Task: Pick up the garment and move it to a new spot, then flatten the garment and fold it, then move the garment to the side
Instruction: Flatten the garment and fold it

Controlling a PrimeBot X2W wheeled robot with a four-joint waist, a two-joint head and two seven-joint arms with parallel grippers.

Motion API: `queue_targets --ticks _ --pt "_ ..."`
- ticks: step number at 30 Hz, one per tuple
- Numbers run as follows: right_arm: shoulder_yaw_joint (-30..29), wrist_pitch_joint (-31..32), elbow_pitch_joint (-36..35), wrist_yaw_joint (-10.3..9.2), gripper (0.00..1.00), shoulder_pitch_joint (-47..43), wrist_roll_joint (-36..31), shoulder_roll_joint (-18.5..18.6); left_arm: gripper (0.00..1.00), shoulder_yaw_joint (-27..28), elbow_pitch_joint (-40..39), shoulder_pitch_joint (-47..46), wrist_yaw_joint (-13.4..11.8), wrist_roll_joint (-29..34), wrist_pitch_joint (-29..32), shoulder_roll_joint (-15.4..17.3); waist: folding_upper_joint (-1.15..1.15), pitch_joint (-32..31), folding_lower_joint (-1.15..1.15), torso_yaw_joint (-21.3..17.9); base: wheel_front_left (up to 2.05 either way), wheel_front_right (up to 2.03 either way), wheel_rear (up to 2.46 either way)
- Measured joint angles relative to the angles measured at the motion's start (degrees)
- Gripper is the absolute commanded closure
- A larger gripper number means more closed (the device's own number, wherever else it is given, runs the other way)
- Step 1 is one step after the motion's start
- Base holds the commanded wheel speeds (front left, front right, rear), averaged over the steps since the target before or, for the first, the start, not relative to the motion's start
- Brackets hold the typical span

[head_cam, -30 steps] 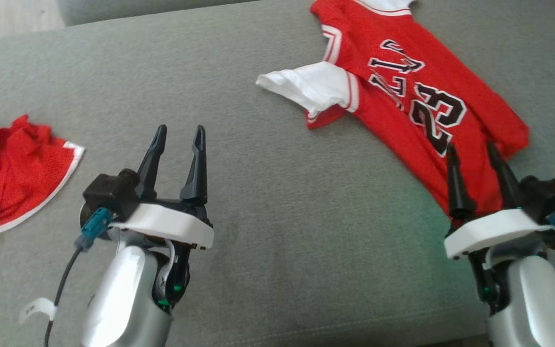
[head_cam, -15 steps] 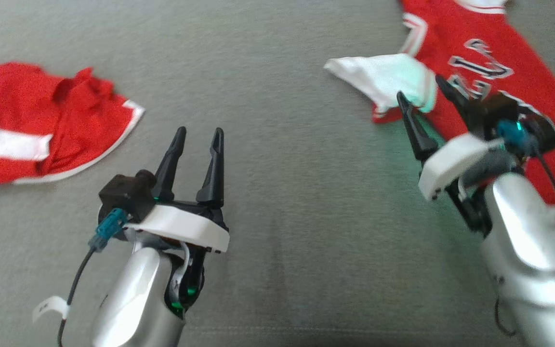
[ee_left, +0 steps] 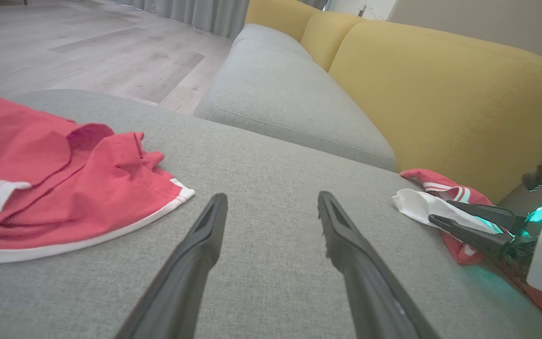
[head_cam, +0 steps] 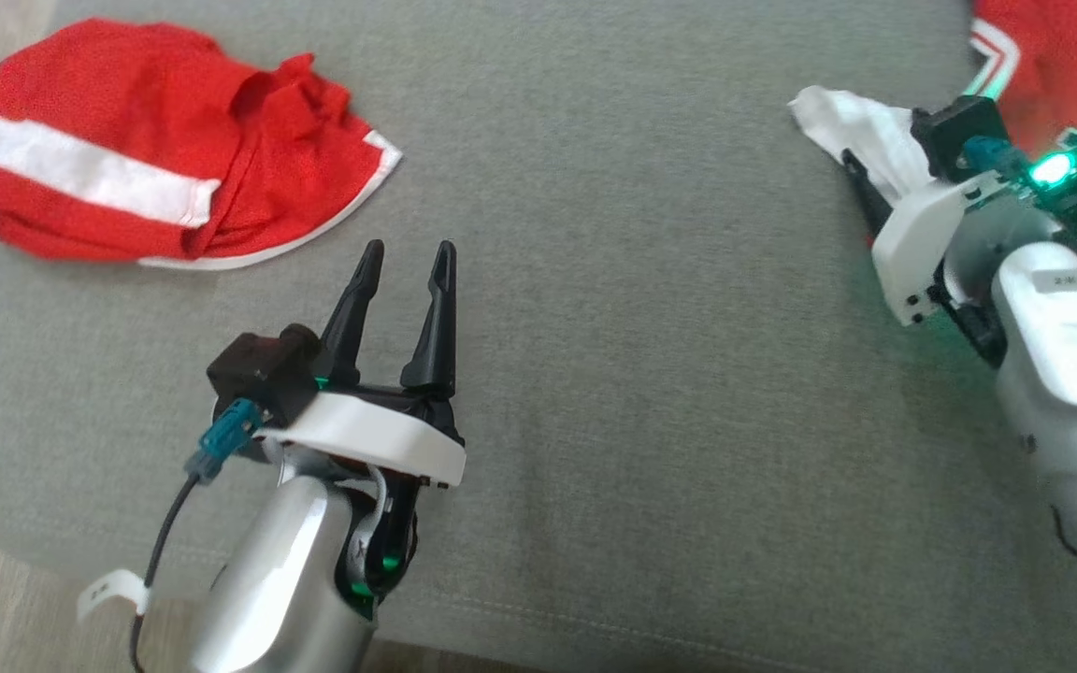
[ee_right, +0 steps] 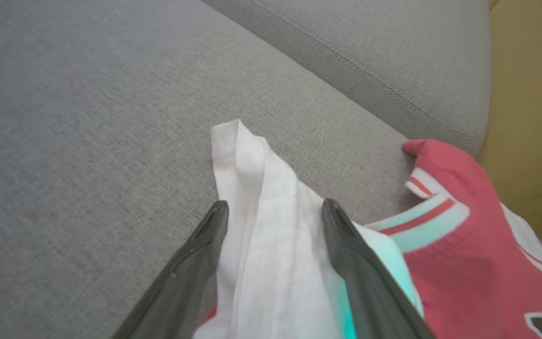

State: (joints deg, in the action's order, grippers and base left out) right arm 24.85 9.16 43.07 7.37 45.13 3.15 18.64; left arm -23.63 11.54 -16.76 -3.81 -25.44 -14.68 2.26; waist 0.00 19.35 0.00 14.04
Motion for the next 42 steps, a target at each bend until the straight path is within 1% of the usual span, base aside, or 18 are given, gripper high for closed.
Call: queue_targets --ticks 2,3,4,5,10,12,16,19,22,26,28,29,30,33,36,39,42 --pt "0.43 -0.1 2.27 0.0 0.0 1.38 -0.82 0.13 0.0 -0.02 -0.05 -0.01 -0.25 -0.01 0.0 0.0 0.0 0.47 0.0 0.67 0.0 0.0 0.0" --pt "0.43 -0.1 2.27 0.0 0.0 1.38 -0.82 0.13 0.0 -0.02 -0.05 -0.01 -0.25 -0.01 0.0 0.0 0.0 0.47 0.0 0.67 0.0 0.0 0.0" --pt "0.51 -0.37 3.3 0.0 0.54 1.99 -1.0 0.12 0.0 -0.03 -0.07 -0.01 -0.25 -0.01 0.0 0.0 0.0 0.67 0.0 0.91 0.0 0.0 0.0" --pt "0.44 -0.62 4.35 0.0 1.0 2.6 -1.11 0.08 0.0 -0.08 -0.08 -0.02 -0.25 -0.01 0.0 0.0 0.0 0.81 0.0 1.09 0.0 0.0 0.0" --pt "-0.3 -4.6 6.94 0.0 1.0 3.87 0.29 -1.3 0.0 -0.04 -0.07 -0.02 -0.33 -0.01 0.0 0.0 0.0 0.55 0.0 0.93 0.0 0.0 0.0" --pt "-0.3 -6.98 7.1 0.0 1.0 3.87 2.32 -2.92 0.0 0.02 -0.02 -0.02 -0.32 -0.01 -0.01 0.0 0.0 0.12 0.0 0.47 0.0 0.0 0.0" --pt "2.57 -11.14 6.16 0.0 1.0 3.87 6.38 -6.26 0.0 0.16 0.29 -0.02 -0.29 0.16 0.0 0.0 0.0 -1.07 0.0 -0.65 0.0 0.0 0.0" --pt "7.15 -14.04 3.58 0.0 1.0 3.87 10.38 -8.11 0.0 0.25 0.66 -0.01 -0.22 0.42 0.0 -0.01 0.0 -2.19 0.0 -1.44 0.0 0.0 0.0" --pt "13.68 -15.85 -0.55 0.0 1.0 3.87 16.08 -9.23 0.0 0.3 0.94 0.04 -0.18 0.77 0.0 0.0 0.0 -3.38 0.0 -2.1 0.0 0.0 0.0" --pt "24.46 -16.23 -6.71 0.0 1.0 3.83 24.48 -8.82 0.0 0.36 1.32 0.19 -0.13 0.79 0.0 0.0 0.0 -4.87 0.0 -2.59 0.0 0.0 0.0" --pt "29.32 -16.18 -8.6 0.0 1.0 3.83 27.66 -8.42 0.0 0.47 1.48 0.36 0.09 1.18 0.0 0.0 0.0 -5.38 0.0 -2.74 0.0 0.0 0.0" --pt "31.74 -15.86 -9.18 0.0 0.66 3.84 28.61 -8.11 0.0 0.58 1.48 0.48 0.1 1.16 0.0 0.01 0.0 -5.58 0.0 -2.81 0.0 0.0 0.0" --pt "33.88 -15.39 -9.16 0.0 0.0 3.84 29.36 -7.71 0.0 0.67 1.47 0.68 0.1 1.18 -0.01 0.01 0.0 -5.77 0.0 -2.91 0.0 0.0 0.0" --pt "38.24 -14.64 -8.15 0.0 0.0 3.85 31.26 -6.55 0.0 0.97 1.55 1.71 0.09 1.18 -0.01 0.01 0.0 -6.25 0.0 -3.26 0.0 0.0 0.0" --pt "38.79 -14.61 -6.82 0.0 0.0 4.04 33.64 -6.15 0.0 2.02 1.53 2.4 0.09 1.51 0.0 0.03 0.0 -6.41 0.0 -4.09 0.0 0.0 0.0" --pt "37.1 -14.74 -4.24 0.0 0.0 4.83 34.09 -4.64 0.0 2.64 1.53 2.42 0.1 2.2 0.0 0.03 0.0 -6.73 0.0 -5.75 0.0 0.0 0.0" --pt "34.82 -15.3 -3.49 0.0 0.0 4.52 34.11 -3.09 0.0 3.98 1.54 2.43 0.19 2.31 -0.01 0.04 0.0 -7.34 0.0 -7.27 0.0 0.0 0.0"
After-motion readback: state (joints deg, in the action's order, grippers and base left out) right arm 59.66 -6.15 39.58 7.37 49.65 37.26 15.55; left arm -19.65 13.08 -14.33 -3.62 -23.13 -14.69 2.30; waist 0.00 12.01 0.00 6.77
